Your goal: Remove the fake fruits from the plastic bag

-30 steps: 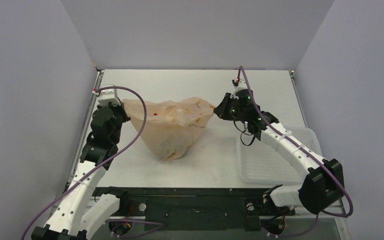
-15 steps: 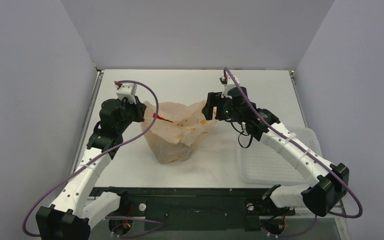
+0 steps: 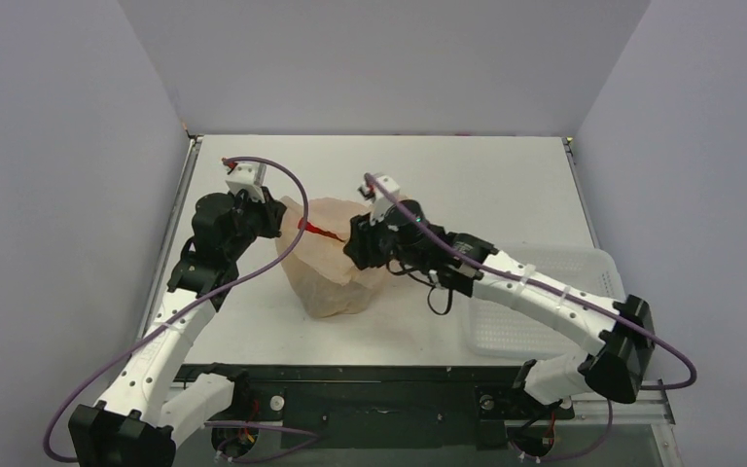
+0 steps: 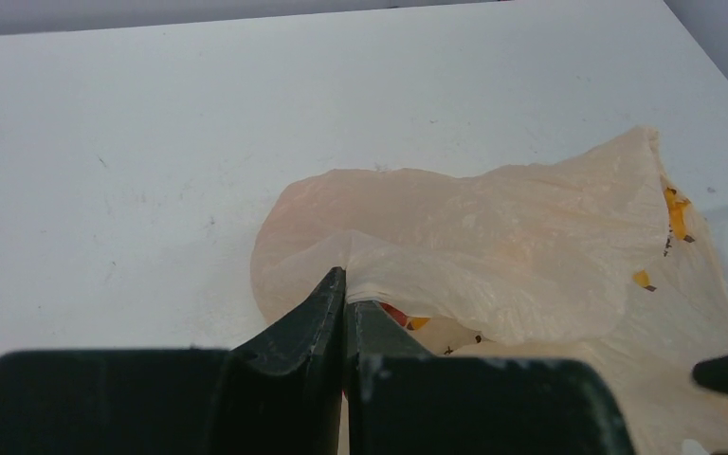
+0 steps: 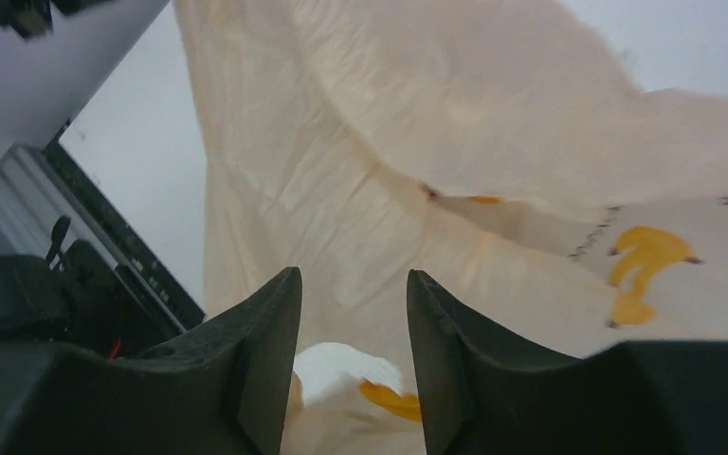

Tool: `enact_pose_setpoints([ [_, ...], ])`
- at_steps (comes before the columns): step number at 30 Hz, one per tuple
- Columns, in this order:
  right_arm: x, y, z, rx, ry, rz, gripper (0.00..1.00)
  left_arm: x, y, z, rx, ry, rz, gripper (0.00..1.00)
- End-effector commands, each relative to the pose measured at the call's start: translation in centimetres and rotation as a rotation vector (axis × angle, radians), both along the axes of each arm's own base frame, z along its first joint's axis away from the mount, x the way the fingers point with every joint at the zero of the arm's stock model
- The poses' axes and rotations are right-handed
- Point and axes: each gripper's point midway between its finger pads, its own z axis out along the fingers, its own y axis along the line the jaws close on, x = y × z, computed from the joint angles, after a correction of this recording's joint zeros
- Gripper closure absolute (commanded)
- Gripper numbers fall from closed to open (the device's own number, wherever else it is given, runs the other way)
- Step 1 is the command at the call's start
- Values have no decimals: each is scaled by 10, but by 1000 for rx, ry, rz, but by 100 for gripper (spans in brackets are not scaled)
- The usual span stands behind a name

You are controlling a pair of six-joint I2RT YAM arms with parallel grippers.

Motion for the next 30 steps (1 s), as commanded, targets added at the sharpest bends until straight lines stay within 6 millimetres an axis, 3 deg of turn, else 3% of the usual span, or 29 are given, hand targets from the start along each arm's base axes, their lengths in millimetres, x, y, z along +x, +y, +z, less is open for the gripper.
enact_pose_setpoints([
  [1,-37,50,-63,-82,12,101,65,2,-1,39,-35,-104,-1,100],
  [2,-41,52,-94,-143,36,95,68,2,0,39,-32,-103,0,100],
  [3,-47,58,-106,-159,31,90,75,2,0,39,-32,-106,3,100],
  [4,-51,59,-135,-215,56,92,79,1,0,40,-31,-108,1,100],
  [6,-65,64,-164,-260,74,94,88,0,-2,40,-25,-112,-6,100],
  [9,-91,74,-177,-259,94,134,93,-2,-4,40,-21,-118,-20,100],
  [11,-100,77,-170,-246,84,155,94,-2,-5,41,-22,-119,-27,100],
  [15,-97,70,-127,-165,37,143,88,-3,-7,41,-23,-119,-36,100],
  [20,-83,53,-76,-58,-11,104,55,-5,-7,42,-23,-125,-41,100],
  [21,-82,49,-64,-30,-23,97,52,-5,-7,43,-22,-126,-42,100],
  [25,-62,26,-36,21,-48,20,43,-6,-9,42,-21,-128,-50,100],
  [30,-26,-3,-26,113,11,-141,39,-8,-16,43,-25,-130,-86,100],
])
